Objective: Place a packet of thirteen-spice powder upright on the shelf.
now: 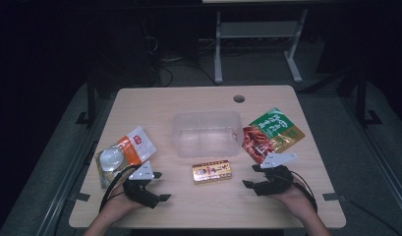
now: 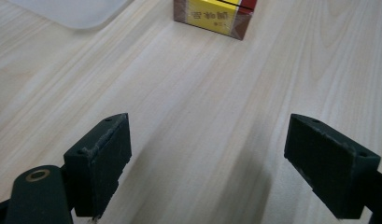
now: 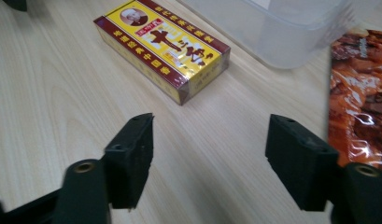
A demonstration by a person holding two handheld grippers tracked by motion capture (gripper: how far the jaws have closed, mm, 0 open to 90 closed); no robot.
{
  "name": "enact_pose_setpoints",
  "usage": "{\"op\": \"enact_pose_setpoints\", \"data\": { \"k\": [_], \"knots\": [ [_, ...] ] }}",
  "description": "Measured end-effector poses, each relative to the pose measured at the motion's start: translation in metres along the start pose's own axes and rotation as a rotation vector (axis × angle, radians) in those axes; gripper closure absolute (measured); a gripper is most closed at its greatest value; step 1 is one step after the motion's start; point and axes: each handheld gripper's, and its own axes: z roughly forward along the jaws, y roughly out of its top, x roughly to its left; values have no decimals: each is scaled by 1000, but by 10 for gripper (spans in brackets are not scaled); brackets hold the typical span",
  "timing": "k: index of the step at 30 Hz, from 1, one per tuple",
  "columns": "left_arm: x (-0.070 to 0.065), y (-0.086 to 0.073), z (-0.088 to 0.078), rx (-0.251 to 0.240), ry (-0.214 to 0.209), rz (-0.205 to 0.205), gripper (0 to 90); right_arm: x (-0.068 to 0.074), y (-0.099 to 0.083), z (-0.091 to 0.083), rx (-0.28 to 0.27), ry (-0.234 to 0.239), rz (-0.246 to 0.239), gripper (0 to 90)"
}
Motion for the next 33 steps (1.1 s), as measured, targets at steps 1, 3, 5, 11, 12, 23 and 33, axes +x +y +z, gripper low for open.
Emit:
{"op": "enact_pose_setpoints", "data": {
  "k": [1,3,5,11,12,23,33],
  "knots": [
    [-1,0,0,3,1,6,143,0,1,1,-2,5,-4,368],
    [-1,0,-1,2,0,9,143,1,3,2,6,2,-8,430],
    [-2,1,-2,8,7,7,143,3,7,4,17,5,-6,539],
    [-3,2,-3,1,11,-9,144,2,21,13,26,25,-23,733],
    [-3,2,-3,0,9,-10,144,2,21,13,26,25,-23,733],
    [-4,0,-4,0,2,-20,146,-4,43,29,-8,33,-41,897],
    [-3,2,-2,-2,-9,-23,148,-8,57,56,-12,13,-60,899]
  ]
}}
